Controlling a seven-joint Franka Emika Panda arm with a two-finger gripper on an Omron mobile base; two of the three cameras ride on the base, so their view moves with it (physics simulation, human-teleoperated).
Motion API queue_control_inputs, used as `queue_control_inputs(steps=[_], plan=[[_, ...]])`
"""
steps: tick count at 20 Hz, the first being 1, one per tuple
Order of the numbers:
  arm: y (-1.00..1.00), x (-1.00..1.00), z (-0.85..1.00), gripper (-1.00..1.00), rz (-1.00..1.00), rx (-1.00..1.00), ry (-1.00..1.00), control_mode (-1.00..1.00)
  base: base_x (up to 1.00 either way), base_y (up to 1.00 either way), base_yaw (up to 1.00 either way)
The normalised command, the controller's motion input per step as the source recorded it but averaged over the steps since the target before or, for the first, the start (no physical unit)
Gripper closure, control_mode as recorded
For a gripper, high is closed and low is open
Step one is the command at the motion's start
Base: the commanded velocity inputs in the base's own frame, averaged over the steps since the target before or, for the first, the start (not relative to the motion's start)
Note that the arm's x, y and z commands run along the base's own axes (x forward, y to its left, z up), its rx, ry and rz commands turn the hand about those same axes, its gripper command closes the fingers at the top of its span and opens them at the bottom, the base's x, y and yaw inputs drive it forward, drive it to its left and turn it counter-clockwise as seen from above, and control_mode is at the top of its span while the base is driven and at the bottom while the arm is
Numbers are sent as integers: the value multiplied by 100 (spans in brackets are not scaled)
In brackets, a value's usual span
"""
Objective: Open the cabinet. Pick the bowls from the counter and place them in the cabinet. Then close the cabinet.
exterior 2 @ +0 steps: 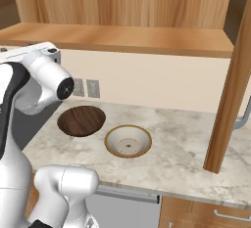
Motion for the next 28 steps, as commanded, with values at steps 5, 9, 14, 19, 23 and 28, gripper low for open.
queue_control_inputs(steps=[5, 9, 14, 19, 23, 28], plan=[[31, -99, 13, -100, 12, -1, -9, -100, 0, 0, 0], [83, -100, 8, -100, 12, 0, 0, -100, 0, 0, 0], [100, -61, -14, -100, 3, -6, 0, -100, 0, 0, 0], [-17, 0, -7, -100, 0, -2, 4, -100, 0, 0, 0], [-45, 2, -6, -100, 0, 0, 9, -100, 0, 0, 0], [-100, 10, 7, -100, 0, 0, 14, -100, 0, 0, 0]])
